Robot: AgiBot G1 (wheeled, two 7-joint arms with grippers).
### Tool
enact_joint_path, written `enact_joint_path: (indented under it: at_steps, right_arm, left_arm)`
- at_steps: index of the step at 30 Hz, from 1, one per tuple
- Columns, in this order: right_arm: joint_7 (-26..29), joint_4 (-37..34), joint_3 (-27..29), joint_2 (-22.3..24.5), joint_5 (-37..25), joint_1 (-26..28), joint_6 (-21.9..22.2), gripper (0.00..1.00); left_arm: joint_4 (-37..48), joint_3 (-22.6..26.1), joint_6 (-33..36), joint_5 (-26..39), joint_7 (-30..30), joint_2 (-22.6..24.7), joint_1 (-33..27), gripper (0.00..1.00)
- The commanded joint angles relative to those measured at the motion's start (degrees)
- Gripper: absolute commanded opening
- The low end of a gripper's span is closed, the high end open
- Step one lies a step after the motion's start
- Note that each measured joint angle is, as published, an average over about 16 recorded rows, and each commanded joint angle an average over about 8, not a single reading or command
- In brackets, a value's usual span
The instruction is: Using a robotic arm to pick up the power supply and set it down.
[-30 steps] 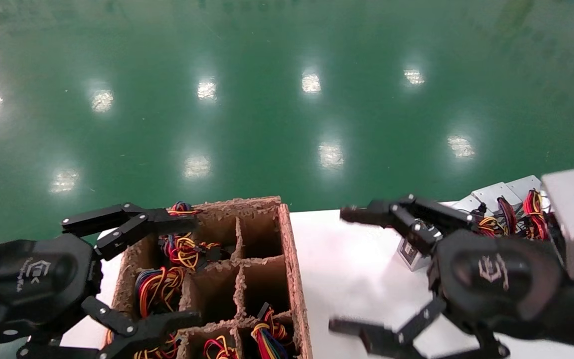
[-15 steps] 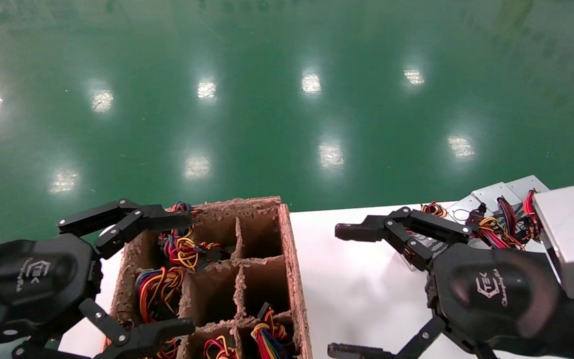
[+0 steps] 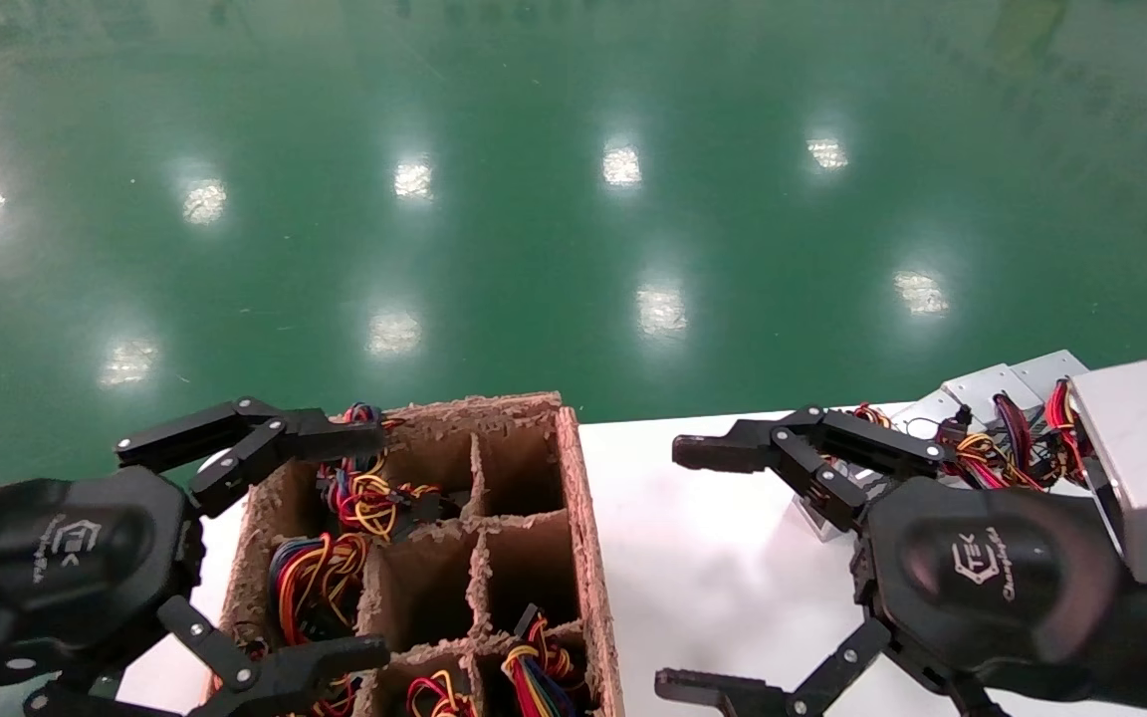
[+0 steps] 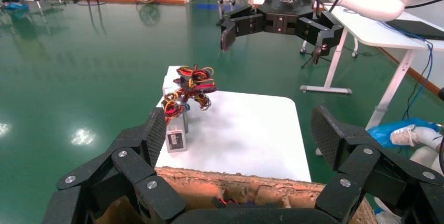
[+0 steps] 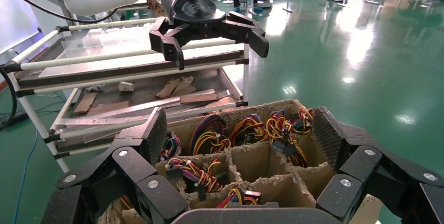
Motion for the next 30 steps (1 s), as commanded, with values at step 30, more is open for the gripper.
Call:
enact_joint_path:
  at_steps: [30]
  right_arm:
    - [-0.09,-0.13,0.09,-0.07,0.21,-0.14,0.26,1.00]
  left_arm:
    - [0.00,0.00,0.00,0.00,0.00,0.00,0.00,1.00]
